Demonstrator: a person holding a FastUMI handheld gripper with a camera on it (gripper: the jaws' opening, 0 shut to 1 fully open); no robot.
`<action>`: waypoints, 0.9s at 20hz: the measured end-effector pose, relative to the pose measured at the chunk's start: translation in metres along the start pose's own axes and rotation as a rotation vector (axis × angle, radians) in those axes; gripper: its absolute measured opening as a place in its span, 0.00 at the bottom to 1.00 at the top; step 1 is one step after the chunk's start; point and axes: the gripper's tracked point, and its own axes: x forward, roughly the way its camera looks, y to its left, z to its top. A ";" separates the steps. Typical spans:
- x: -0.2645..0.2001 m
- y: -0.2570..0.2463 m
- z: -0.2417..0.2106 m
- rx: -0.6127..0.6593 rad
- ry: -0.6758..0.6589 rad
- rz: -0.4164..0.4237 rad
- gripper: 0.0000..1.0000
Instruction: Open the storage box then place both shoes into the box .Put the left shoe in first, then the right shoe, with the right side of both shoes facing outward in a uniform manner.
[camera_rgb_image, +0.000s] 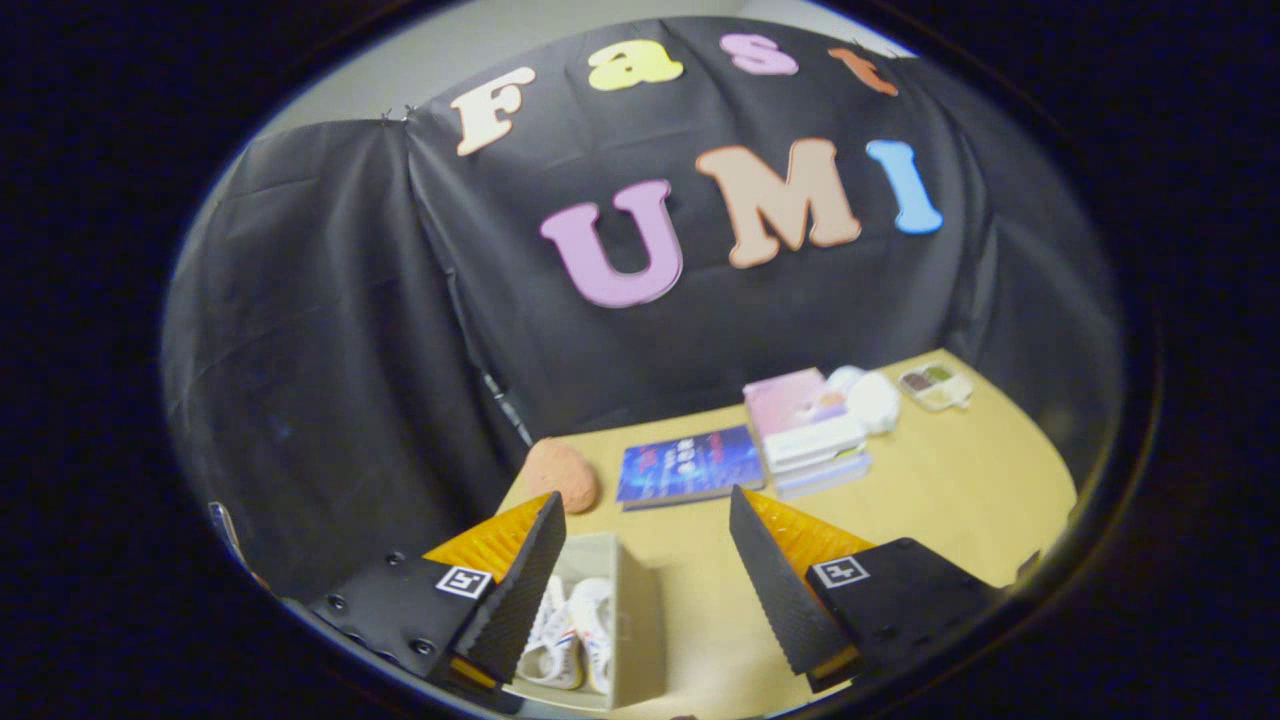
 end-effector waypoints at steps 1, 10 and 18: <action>-0.007 -0.008 0.011 -0.023 -0.041 -0.026 1.00; -0.046 -0.090 0.098 -0.043 -0.225 -0.115 1.00; -0.051 -0.112 0.092 -0.049 -0.247 -0.112 1.00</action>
